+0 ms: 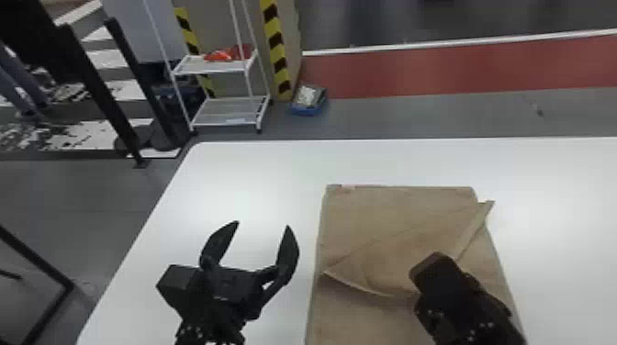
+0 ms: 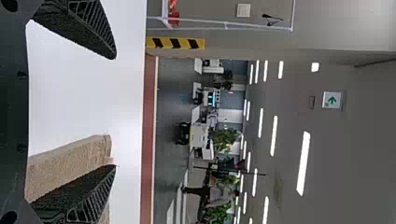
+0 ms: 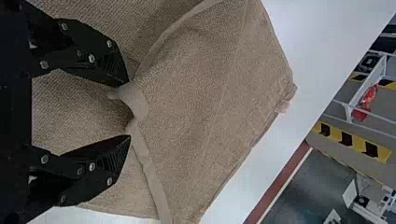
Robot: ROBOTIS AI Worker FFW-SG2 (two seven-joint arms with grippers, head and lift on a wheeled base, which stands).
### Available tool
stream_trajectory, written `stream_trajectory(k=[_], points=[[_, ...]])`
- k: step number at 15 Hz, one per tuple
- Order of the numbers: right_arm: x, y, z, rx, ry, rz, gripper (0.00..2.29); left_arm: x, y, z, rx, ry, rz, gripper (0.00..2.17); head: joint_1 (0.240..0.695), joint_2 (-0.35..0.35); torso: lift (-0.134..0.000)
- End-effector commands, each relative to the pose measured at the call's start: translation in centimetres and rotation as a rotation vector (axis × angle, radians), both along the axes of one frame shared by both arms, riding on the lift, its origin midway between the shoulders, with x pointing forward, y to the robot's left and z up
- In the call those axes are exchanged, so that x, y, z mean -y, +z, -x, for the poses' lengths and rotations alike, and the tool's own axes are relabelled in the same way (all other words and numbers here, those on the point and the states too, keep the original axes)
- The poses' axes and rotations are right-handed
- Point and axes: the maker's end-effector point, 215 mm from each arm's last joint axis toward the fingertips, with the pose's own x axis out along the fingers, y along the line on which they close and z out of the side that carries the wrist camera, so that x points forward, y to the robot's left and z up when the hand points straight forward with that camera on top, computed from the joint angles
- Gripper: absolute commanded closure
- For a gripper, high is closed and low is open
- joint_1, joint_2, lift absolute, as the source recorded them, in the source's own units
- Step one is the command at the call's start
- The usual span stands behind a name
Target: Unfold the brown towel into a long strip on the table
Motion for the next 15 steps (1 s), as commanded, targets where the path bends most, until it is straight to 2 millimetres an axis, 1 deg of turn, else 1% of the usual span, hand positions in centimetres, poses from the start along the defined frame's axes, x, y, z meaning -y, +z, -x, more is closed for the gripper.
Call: stream_trajectory(k=[1,3,5,6,7,8,9,10,11,13,14,15], points=[[-0.2,0.4,-0.3,0.019,0.002,-0.001,0.96,0.1,0.1,0.0,0.002,-0.004,-0.003,0.03,0.695,0.2,-0.124],[-0.4,0.7,-0.5,0.03,0.007,-0.002,0.96,0.2,0.0,0.0,-0.001,-0.005,-0.002,0.03,0.695,0.199,-0.124],[-0.7,0.5,-0.2,0.025,0.015,-0.003,0.97,0.3,-0.1,0.0,-0.001,-0.007,-0.003,0.03,0.695,0.2,-0.124],[-0.6,0.4,-0.1,0.02,0.014,0.002,1.18,0.3,-0.1,0.0,-0.001,-0.007,-0.004,0.03,0.695,0.201,-0.124],[-0.4,0.3,-0.1,0.017,0.007,0.006,1.56,0.3,-0.1,0.0,-0.001,-0.007,-0.004,0.03,0.695,0.204,-0.124],[-0.4,0.4,-0.2,0.02,0.005,0.006,1.56,0.3,-0.1,0.1,-0.003,-0.008,-0.005,0.03,0.695,0.204,-0.124],[-0.1,0.9,-0.5,0.039,-0.002,0.006,1.56,0.3,0.0,0.1,-0.001,-0.008,-0.005,0.03,0.695,0.203,-0.124],[0.1,1.9,-0.8,0.059,-0.009,-0.004,1.56,0.3,0.0,0.1,0.0,-0.01,-0.005,0.03,0.695,0.202,-0.124],[1.0,3.3,-1.3,0.087,-0.028,-0.017,1.56,0.3,0.3,0.0,0.005,-0.01,-0.005,0.03,0.695,0.199,-0.124],[4.6,5.9,-2.2,0.131,-0.104,-0.049,1.56,1.0,1.1,-0.4,0.018,-0.038,-0.004,0.03,0.695,0.184,-0.124],[7.2,7.2,-2.3,0.149,-0.15,-0.066,1.56,1.9,1.1,-1.0,0.006,-0.08,-0.008,0.03,0.695,0.167,-0.124],[9.4,8.3,-1.9,0.162,-0.192,-0.088,1.56,3.5,0.1,-1.8,-0.045,-0.161,-0.004,0.04,0.695,0.141,-0.124]])
